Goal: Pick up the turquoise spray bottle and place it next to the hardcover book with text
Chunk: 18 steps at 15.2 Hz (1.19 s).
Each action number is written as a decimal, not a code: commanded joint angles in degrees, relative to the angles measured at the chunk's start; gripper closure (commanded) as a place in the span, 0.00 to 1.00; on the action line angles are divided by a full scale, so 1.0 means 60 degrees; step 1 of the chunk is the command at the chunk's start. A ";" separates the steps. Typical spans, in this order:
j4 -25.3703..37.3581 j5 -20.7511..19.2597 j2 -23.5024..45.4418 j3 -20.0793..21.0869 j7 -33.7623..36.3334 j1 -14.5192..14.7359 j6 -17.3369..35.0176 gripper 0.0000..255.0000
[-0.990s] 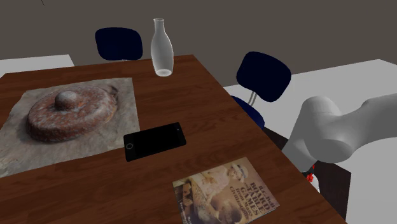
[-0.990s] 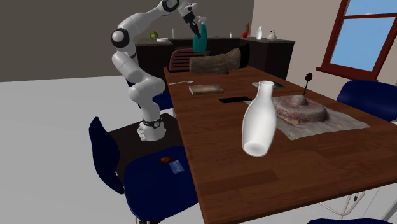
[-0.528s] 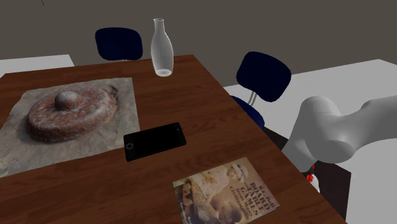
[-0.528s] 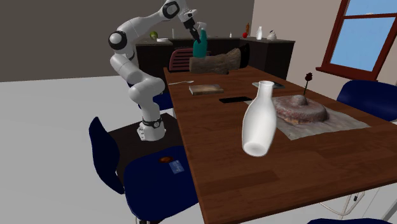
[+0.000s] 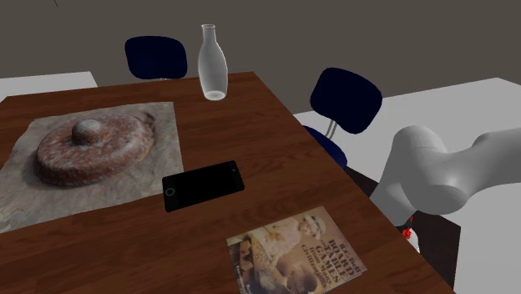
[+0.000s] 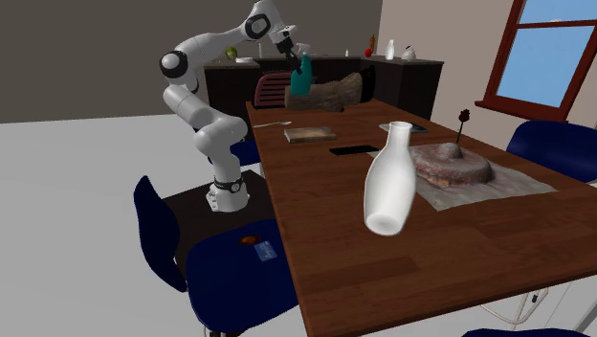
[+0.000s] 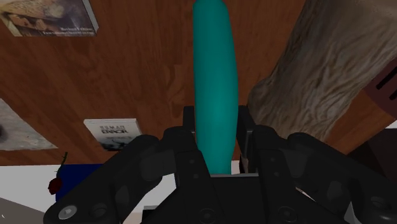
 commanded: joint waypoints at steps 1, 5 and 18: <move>-0.0271 0.0099 -0.0121 0.0087 -0.0023 0.0070 0.0173 1.00; -0.0844 0.0309 -0.0367 0.0263 -0.0087 0.0229 0.0523 1.00; -0.2499 0.1085 -0.0997 0.1022 -0.0256 0.0696 0.1660 1.00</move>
